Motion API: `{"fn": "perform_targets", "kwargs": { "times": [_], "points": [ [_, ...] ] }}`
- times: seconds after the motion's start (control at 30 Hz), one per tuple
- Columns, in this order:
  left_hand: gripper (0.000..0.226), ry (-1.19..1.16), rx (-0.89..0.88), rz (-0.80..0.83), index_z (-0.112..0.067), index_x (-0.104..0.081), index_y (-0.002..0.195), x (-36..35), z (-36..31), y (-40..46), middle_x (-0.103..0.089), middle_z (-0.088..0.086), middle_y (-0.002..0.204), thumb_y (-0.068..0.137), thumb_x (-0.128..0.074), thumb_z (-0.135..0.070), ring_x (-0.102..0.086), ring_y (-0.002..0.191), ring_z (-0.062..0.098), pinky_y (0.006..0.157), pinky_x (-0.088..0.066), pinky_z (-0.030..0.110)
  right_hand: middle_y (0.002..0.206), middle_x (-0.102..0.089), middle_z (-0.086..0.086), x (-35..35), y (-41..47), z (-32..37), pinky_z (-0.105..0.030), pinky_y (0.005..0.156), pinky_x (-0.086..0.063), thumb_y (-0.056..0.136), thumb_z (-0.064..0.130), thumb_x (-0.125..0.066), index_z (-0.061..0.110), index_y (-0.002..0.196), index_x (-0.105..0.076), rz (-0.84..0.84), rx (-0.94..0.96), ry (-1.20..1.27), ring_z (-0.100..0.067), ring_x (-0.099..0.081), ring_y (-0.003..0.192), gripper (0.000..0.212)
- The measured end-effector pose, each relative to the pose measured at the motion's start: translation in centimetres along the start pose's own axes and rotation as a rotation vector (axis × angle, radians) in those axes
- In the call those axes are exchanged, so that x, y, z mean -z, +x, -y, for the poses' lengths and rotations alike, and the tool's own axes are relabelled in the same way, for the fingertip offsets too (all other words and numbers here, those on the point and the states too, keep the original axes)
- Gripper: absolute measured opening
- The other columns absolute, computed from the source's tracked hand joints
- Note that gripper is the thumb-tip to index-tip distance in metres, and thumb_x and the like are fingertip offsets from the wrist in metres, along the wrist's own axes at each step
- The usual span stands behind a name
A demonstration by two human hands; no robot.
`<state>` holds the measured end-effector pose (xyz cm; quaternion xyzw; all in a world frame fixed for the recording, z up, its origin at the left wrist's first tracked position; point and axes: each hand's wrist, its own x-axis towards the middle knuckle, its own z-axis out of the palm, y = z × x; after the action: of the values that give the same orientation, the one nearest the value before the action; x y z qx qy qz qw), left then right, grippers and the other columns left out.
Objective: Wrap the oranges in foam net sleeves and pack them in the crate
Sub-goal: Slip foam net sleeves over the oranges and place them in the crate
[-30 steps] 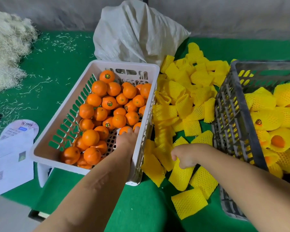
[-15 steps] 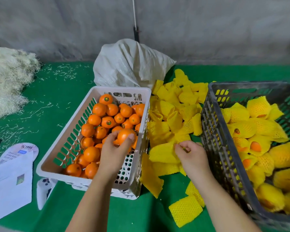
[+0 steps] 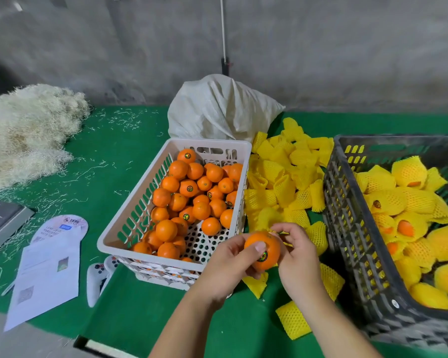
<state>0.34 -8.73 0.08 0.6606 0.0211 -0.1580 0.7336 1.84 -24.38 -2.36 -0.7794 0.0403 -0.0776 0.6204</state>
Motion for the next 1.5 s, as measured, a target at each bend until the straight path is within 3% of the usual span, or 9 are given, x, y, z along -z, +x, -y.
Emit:
{"fn": "perform_targets", "kwargs": {
  "times": [0.13, 0.4, 0.67, 0.77, 0.87, 1.03, 1.17, 1.27, 1.5],
  "points": [
    [0.037, 0.042, -0.043, -0.141, -0.036, -0.077, 0.104, 0.2, 0.0, -0.5, -0.075, -0.001, 0.096, 0.078, -0.074, -0.061, -0.065, 0.071, 0.012, 0.067, -0.054, 0.021, 0.096, -0.074, 0.010, 0.2, -1.0, 0.1, -0.038, 0.080, -0.060, 0.098, 0.016, -0.067, 0.039, 0.100, -0.065, 0.013, 0.054, 0.099, -0.012, -0.071, 0.095, 0.023],
    [0.053, -0.042, -0.041, -0.180, -0.020, -0.068, 0.112, -2.1, 0.9, -0.9, -0.072, -0.001, 0.094, 0.076, -0.078, -0.058, -0.067, 0.076, 0.014, 0.063, -0.055, 0.029, 0.101, -0.073, 0.017, 1.4, -1.9, 1.0, -0.021, 0.078, -0.059, 0.095, 0.013, -0.069, 0.041, 0.111, -0.069, -0.081, 0.137, 0.098, -0.009, -0.071, 0.097, 0.031],
    [0.069, 0.006, -0.063, -0.151, -0.039, -0.059, 0.136, -1.8, 0.3, -0.3, -0.069, -0.001, 0.119, 0.073, -0.077, -0.062, -0.068, 0.084, 0.007, 0.068, -0.054, 0.023, 0.095, -0.072, 0.018, 2.4, -1.9, 2.3, -0.026, 0.075, -0.059, 0.094, 0.013, -0.070, 0.036, 0.105, -0.068, -0.055, 0.181, 0.050, -0.008, -0.070, 0.091, 0.026],
    [0.064, -0.028, -0.039, -0.116, -0.024, -0.065, 0.127, -1.7, 0.0, 0.5, -0.068, 0.003, 0.104, 0.075, -0.074, -0.060, -0.064, 0.081, 0.013, 0.068, -0.052, 0.027, 0.096, -0.072, 0.019, 2.0, -1.8, 3.0, -0.030, 0.077, -0.061, 0.093, 0.016, -0.071, 0.036, 0.108, -0.069, -0.014, 0.183, 0.004, -0.009, -0.071, 0.093, 0.024],
    [0.056, -0.081, -0.057, -0.110, -0.023, -0.062, 0.119, -1.6, 0.0, 1.3, -0.066, 0.005, 0.094, 0.075, -0.077, -0.054, -0.064, 0.077, 0.017, 0.067, -0.054, 0.030, 0.098, -0.071, 0.019, 2.1, -2.0, 3.5, -0.026, 0.076, -0.060, 0.093, 0.015, -0.071, 0.035, 0.107, -0.070, -0.025, 0.218, -0.042, -0.008, -0.070, 0.093, 0.024],
    [0.037, -0.164, -0.078, -0.045, -0.039, -0.056, 0.107, -1.6, 0.6, 2.1, -0.064, 0.011, 0.099, 0.079, -0.079, -0.042, -0.066, 0.090, 0.026, 0.083, -0.056, 0.043, 0.105, -0.061, 0.022, 1.5, -2.4, 3.6, -0.030, 0.083, -0.059, 0.092, 0.010, -0.073, 0.028, 0.116, -0.069, -0.015, 0.236, -0.128, -0.006, -0.065, 0.099, 0.030],
    [0.073, -0.232, -0.077, 0.130, -0.051, -0.053, 0.138, -0.6, 1.3, 2.1, -0.062, 0.011, 0.126, 0.075, -0.073, -0.020, -0.064, 0.107, 0.025, 0.099, -0.052, 0.040, 0.113, -0.059, 0.010, 1.6, -1.9, 3.8, -0.038, 0.089, -0.057, 0.095, 0.005, -0.066, 0.019, 0.113, -0.072, -0.067, 0.275, -0.173, -0.011, -0.064, 0.106, 0.024],
    [0.076, -0.120, -0.146, 0.178, -0.043, -0.043, 0.153, 0.1, 1.3, 1.8, -0.063, 0.002, 0.142, 0.088, -0.078, -0.023, -0.063, 0.129, 0.022, 0.112, -0.050, 0.044, 0.113, -0.062, 0.009, 1.6, -1.7, 4.4, -0.037, 0.090, -0.056, 0.098, 0.006, -0.063, 0.018, 0.111, -0.072, -0.096, 0.276, -0.217, -0.010, -0.063, 0.108, 0.020],
    [0.059, -0.092, -0.236, -0.005, -0.040, -0.060, 0.135, 0.5, 1.1, 1.8, -0.076, -0.001, 0.116, 0.085, -0.088, -0.024, -0.076, 0.096, 0.019, 0.083, -0.062, 0.030, 0.102, -0.063, 0.012, 0.8, -2.8, 4.9, -0.029, 0.079, -0.053, 0.097, 0.007, -0.064, 0.019, 0.105, -0.070, -0.136, 0.320, -0.327, -0.007, -0.062, 0.095, 0.016]
  ]
}}
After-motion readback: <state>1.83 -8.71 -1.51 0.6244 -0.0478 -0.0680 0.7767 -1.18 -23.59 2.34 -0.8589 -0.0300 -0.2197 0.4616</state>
